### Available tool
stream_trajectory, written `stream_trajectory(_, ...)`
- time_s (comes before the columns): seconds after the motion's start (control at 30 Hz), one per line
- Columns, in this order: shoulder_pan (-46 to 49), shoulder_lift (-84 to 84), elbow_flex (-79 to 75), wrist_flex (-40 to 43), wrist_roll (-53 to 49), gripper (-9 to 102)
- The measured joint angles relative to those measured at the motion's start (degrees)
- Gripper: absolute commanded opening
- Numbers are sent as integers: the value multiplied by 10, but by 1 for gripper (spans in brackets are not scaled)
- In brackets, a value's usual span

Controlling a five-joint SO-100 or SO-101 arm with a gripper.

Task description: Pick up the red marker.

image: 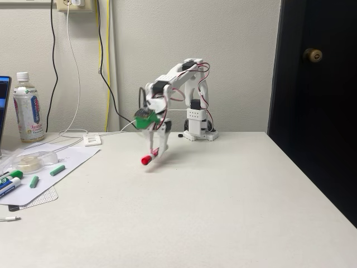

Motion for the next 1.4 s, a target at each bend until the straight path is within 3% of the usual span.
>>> stream_trajectory(0.43, -152, 176, 0, -68, 541, 3)
stream_trajectory(0.7, -202, 322, 13, -68, 749, 3)
stream_trajectory(0.93, -227, 491, 138, -127, 825, 3)
stream_trajectory(1.4, -264, 692, 292, -178, 855, 3)
